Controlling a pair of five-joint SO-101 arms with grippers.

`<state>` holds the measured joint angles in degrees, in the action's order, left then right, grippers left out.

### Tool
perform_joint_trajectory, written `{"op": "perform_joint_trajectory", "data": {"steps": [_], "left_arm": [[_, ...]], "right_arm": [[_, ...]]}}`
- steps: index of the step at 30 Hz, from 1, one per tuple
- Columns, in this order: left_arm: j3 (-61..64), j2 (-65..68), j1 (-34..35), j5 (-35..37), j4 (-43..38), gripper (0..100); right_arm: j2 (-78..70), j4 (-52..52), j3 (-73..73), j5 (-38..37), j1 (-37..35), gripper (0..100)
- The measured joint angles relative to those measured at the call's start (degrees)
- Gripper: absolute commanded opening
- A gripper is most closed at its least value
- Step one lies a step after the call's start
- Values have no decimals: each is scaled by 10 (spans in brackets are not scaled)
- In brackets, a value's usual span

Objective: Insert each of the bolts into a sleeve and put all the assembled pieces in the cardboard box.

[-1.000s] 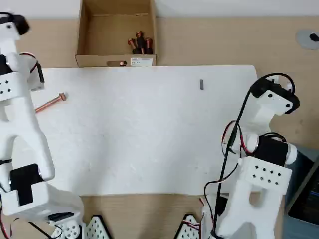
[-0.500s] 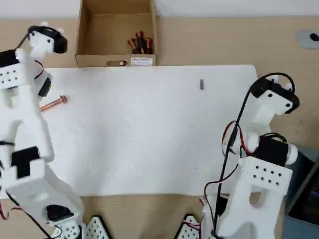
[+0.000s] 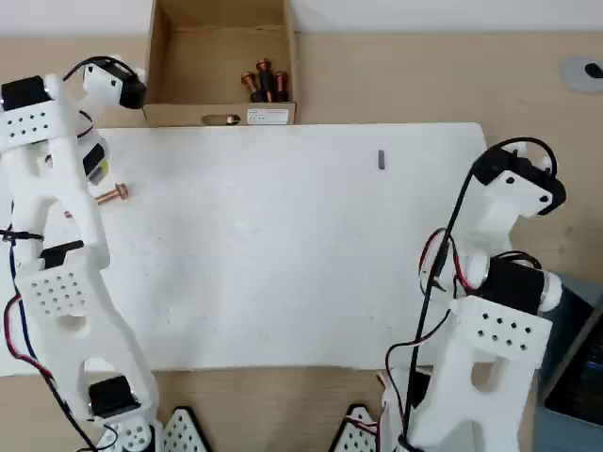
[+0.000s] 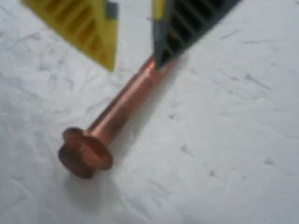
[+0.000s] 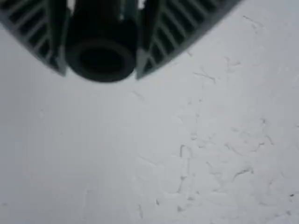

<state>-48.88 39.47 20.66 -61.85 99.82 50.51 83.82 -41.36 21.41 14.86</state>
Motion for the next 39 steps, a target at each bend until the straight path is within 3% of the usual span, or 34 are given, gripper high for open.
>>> {"op": "perform_joint_trajectory", "data": {"steps": [17, 39], "left_arm": [[-9, 79, -10, -103, 0, 93], [62, 73, -9, -129, 0, 93]], "right_arm": [[0, 0, 0, 0, 0, 9], [0, 0, 0, 0, 0, 9]]}}
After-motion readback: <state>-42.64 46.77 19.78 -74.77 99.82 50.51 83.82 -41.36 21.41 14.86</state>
